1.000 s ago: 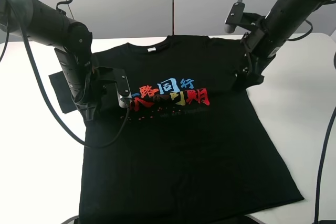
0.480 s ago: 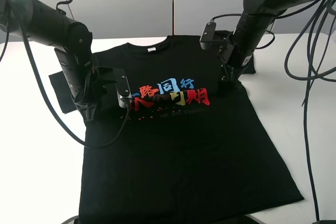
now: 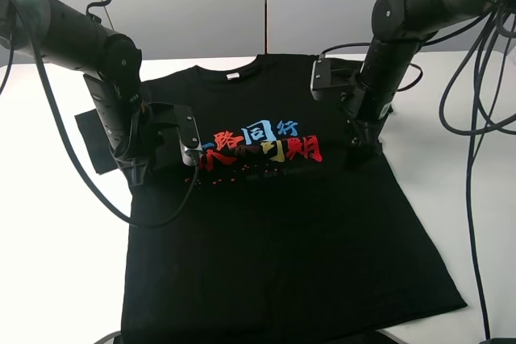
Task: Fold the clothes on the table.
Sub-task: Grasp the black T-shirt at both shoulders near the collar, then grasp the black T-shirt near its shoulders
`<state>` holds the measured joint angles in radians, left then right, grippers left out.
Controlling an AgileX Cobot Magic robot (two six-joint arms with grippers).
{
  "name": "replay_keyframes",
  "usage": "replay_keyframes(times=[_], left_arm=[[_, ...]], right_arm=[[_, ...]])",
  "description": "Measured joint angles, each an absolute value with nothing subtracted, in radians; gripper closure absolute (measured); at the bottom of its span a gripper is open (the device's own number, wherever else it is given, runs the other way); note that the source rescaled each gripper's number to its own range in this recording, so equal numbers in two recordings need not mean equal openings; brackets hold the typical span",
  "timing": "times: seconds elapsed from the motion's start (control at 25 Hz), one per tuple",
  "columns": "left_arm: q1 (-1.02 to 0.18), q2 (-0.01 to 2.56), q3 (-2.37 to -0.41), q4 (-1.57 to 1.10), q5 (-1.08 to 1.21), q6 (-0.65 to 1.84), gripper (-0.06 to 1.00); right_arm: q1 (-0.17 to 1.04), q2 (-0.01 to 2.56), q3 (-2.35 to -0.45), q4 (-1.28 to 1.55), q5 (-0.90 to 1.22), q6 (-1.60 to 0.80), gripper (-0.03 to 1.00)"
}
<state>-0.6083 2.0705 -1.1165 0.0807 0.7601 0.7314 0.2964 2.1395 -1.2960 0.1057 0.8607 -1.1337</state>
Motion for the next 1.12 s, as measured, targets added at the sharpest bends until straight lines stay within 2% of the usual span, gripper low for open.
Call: replay_keyframes(times=[0.28, 0.4, 0.52, 0.6, 0.72, 0.88, 1.12], left_arm=[[-0.608, 2.07, -1.116, 0.081, 0.76, 0.731, 0.94], [-0.608, 2.07, -1.116, 0.081, 0.76, 0.731, 0.94], [-0.608, 2.07, -1.116, 0.081, 0.76, 0.731, 0.94], [-0.608, 2.07, -1.116, 0.081, 0.76, 0.731, 0.94], [-0.608, 2.07, -1.116, 0.081, 0.76, 0.731, 0.94], [-0.608, 2.07, -1.116, 0.081, 0.758, 0.731, 0.94], [-0.608, 2.068, -1.115, 0.081, 0.75, 0.719, 0.94]], right_arm=[[0.296, 2.14, -1.292, 0.088, 0.817, -1.108, 0.02], [0.296, 2.144, -1.292, 0.088, 0.813, -1.106, 0.06], [0.296, 2.153, -1.294, 0.079, 0.798, -1.096, 0.19], [0.296, 2.156, -1.298, 0.077, 0.798, -1.081, 0.33], [0.296, 2.156, -1.298, 0.067, 0.8, -1.067, 0.55], [0.299, 2.156, -1.298, 0.07, 0.823, -1.063, 0.93], [0.299, 2.154, -1.298, 0.094, 0.854, -1.058, 0.96]])
